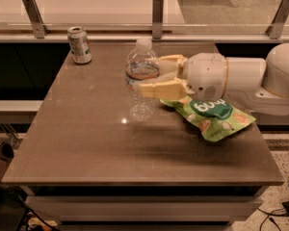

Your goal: Move water bottle near 7up can

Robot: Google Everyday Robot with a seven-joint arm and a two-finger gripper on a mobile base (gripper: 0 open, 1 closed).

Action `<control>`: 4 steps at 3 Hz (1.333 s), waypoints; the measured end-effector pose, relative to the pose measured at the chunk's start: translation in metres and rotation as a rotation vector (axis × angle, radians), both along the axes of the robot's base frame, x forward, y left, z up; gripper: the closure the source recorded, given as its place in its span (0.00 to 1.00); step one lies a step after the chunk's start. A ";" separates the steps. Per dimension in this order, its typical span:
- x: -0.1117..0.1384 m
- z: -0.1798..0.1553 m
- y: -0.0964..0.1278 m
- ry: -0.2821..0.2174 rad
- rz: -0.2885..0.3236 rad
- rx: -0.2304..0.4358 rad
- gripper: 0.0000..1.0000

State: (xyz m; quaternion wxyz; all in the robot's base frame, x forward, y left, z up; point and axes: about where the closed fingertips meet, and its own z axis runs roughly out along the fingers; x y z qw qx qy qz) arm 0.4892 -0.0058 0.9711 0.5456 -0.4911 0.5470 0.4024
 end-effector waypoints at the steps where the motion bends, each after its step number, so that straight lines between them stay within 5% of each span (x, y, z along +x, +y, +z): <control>1: 0.031 0.017 -0.016 0.028 -0.063 0.021 1.00; 4: 0.147 0.041 -0.015 0.130 -0.223 -0.061 1.00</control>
Offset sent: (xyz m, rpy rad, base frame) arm 0.1220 -0.0373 0.0424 0.0158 0.1486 -0.2034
